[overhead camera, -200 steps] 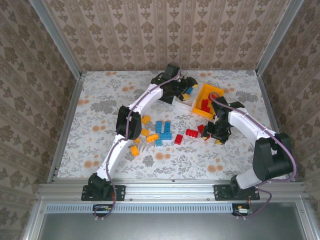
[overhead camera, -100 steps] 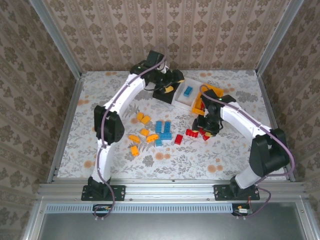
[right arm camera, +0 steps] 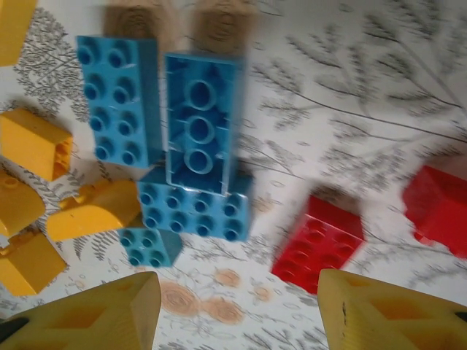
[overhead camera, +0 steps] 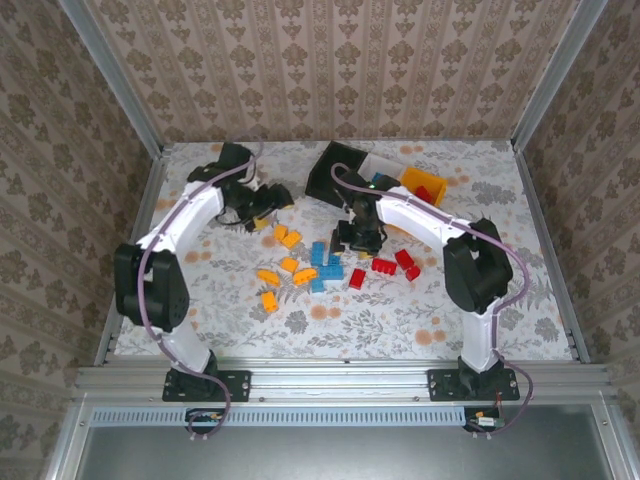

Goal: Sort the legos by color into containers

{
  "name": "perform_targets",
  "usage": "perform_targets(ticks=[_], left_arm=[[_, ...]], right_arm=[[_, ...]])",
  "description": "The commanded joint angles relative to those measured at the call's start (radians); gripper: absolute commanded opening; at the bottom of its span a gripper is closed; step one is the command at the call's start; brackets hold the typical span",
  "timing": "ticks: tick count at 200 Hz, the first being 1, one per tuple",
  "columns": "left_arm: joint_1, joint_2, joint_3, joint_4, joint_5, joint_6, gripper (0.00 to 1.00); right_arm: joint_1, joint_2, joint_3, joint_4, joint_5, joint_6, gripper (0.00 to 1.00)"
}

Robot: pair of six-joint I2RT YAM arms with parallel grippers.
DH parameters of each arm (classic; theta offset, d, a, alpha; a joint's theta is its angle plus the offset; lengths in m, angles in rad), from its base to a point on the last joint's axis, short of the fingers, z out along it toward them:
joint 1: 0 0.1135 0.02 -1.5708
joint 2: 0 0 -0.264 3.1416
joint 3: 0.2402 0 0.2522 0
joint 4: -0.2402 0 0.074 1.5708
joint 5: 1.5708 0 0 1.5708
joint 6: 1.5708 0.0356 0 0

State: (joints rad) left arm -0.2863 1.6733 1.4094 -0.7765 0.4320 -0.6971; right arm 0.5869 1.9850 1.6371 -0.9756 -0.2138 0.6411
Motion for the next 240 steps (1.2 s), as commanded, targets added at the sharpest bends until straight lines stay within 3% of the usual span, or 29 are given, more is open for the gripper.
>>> perform_targets(ticks=[1,105,174,240], left_arm=[[0.032,-0.109,-0.068,0.016,0.005,0.048,0.81],[0.193,-0.309,-0.255,-0.024,0.051,0.096,0.82],[0.198,-0.320,-0.271,-0.021,0.060,0.094,0.82],[0.202,-0.312,-0.256,-0.030,0.063,0.097,0.83]], right_arm=[[0.023,0.068,0.070,-0.049,0.016,0.020,0.60],[0.051,0.240,0.204,-0.083,0.035,0.036,0.59],[0.046,0.291,0.215,-0.080,0.054,0.030,0.53],[0.014,0.307,0.236,-0.080,0.064,0.025,0.38]])
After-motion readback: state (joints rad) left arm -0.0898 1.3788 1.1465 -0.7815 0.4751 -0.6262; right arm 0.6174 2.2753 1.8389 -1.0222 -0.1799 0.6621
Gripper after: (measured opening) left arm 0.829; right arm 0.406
